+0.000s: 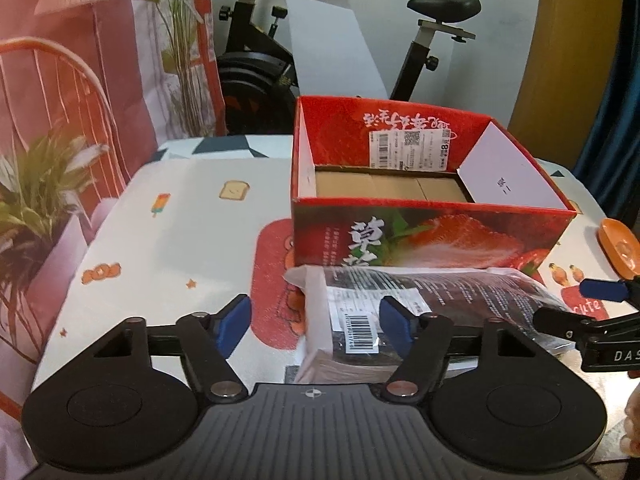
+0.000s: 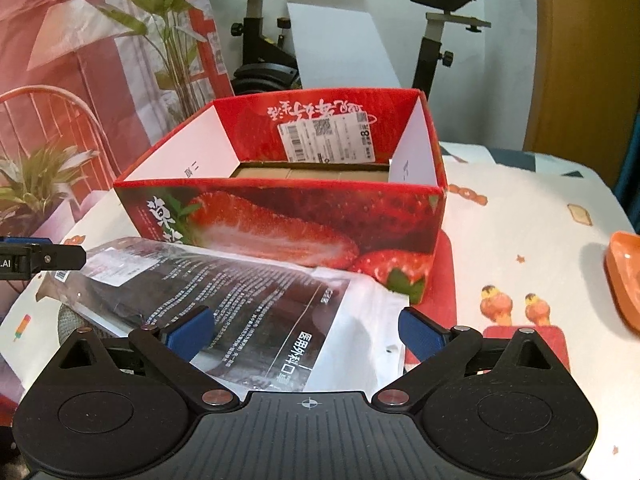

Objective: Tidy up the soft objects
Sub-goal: 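Lower both grippers onto the black-and-white plastic package beside the red box, then close the left gripper on one package edge while the right gripper grips the other edge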

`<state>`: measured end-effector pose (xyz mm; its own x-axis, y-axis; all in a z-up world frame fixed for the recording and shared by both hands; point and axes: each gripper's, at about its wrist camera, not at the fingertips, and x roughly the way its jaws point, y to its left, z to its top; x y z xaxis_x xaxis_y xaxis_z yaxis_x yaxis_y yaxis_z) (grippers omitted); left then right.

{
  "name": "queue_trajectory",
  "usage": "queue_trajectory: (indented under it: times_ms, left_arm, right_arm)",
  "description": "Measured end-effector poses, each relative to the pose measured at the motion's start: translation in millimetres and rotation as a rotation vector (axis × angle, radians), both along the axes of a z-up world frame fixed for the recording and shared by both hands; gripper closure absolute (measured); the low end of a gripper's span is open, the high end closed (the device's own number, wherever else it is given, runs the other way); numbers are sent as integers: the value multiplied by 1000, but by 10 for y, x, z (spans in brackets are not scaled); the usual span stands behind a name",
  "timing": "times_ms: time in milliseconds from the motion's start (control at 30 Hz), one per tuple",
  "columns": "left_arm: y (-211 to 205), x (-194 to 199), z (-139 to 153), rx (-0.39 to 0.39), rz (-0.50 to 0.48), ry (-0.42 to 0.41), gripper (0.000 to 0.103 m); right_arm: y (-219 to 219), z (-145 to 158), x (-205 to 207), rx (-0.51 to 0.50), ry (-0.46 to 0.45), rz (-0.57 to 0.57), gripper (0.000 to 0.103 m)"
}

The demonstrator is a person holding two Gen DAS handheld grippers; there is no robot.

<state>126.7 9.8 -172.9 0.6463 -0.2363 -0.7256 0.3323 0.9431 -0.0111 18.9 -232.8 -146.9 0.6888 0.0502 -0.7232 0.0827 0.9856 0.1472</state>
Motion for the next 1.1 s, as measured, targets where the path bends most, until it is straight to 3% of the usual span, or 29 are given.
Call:
queue_trajectory:
  times_ms: [133, 233, 733, 1100]
  left_arm:
    - [52, 85, -3, -25, 1, 20, 48]
    - [80, 195, -46, -16, -7, 38, 50]
    - [32, 734, -172, -36, -119, 209, 50]
    - [45, 924, -298, -99, -118, 303, 50]
  right_arm:
    - [-20, -45, 21, 17, 24, 12, 5]
    - [-31, -70, 77, 29, 58, 38, 5]
    - [-151, -104, 521, 114, 225, 141, 5]
    - [-314, -234, 805, 197, 305, 122, 1]
